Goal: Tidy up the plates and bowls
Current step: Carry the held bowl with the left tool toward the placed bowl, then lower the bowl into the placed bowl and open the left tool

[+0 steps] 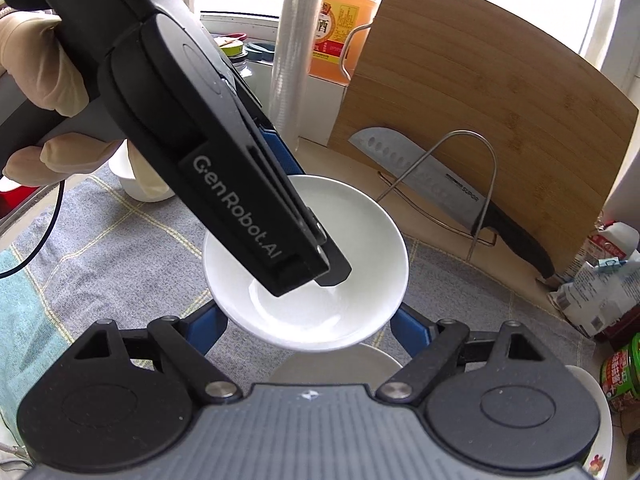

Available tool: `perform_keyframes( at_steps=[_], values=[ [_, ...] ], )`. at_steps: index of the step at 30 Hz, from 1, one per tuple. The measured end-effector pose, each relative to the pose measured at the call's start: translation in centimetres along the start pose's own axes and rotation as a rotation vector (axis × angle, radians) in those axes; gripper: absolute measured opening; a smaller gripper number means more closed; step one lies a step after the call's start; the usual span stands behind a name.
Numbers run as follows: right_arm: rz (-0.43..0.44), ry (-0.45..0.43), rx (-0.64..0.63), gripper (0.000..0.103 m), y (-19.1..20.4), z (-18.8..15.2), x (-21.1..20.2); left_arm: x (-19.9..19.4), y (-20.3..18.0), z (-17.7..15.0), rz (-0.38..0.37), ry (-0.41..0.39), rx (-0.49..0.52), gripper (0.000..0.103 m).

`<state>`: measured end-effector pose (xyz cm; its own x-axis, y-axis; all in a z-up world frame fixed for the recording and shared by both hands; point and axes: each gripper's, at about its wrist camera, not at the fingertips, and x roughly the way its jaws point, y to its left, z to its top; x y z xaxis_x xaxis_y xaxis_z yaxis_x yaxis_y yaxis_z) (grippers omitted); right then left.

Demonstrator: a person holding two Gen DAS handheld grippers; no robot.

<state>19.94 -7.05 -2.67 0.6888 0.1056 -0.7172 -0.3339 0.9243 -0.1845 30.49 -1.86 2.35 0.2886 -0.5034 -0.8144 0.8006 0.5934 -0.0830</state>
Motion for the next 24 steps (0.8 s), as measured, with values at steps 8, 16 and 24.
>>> perform_keyframes(
  at_steps=[8,16,24],
  values=[
    [-0.048,0.011,0.046,0.091,-1.2,-1.9,-2.2,1.3,-2.7,0.9,-0.037,0.011,0.061,0.067],
    [-0.062,0.052,0.114,0.091,-2.3,-4.3,-2.5,3.3,-5.1,1.1,-0.067,0.049,0.104,0.067],
    [-0.050,0.073,0.143,0.091,-2.4,-5.3,-2.1,4.8,-6.0,0.5,-0.063,0.086,0.119,0.068]
  ],
)
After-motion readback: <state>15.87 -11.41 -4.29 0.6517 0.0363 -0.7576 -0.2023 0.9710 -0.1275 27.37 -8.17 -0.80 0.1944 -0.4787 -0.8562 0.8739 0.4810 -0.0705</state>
